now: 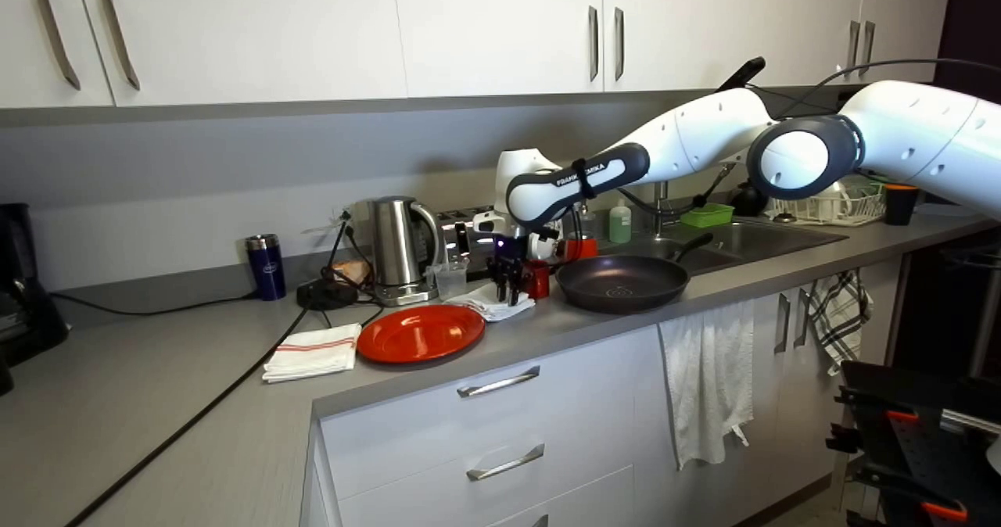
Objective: Wipe the pan with a towel
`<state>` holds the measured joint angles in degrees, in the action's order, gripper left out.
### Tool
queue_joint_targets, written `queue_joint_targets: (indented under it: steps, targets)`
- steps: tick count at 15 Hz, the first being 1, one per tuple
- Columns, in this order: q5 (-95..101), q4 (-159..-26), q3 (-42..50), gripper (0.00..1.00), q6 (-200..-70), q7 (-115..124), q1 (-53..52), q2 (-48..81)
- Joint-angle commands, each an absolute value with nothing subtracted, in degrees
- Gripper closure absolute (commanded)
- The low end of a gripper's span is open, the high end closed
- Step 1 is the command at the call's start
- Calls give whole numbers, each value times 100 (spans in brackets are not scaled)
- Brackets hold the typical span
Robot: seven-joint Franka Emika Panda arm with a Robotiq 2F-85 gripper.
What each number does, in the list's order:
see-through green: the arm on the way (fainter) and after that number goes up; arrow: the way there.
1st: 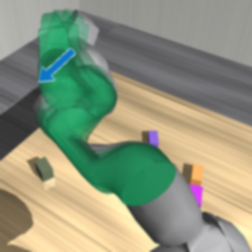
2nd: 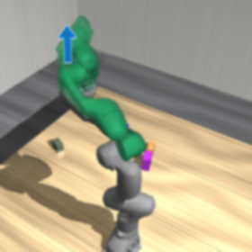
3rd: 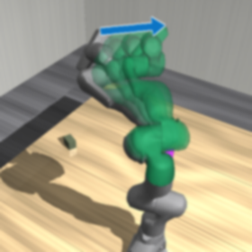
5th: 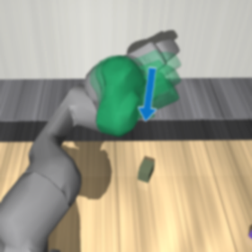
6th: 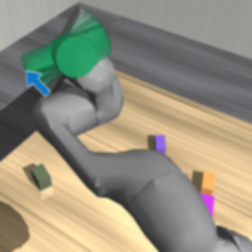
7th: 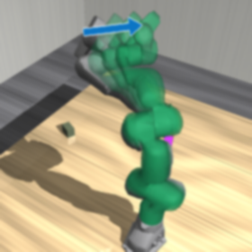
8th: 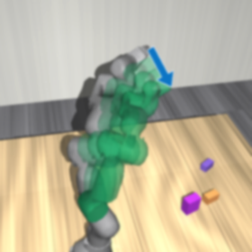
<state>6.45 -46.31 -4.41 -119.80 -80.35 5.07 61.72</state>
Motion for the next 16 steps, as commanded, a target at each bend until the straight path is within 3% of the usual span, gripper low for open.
queue_joint_targets:
  steps: [1,6,16]
  targets:
    - [511,-4433,-473,35,-12015,-8085,525,6260]
    - [457,-4494,-560,1,-11903,-8054,499,6219]
    - [476,-4329,-530,0,-10907,-7712,493,6389]
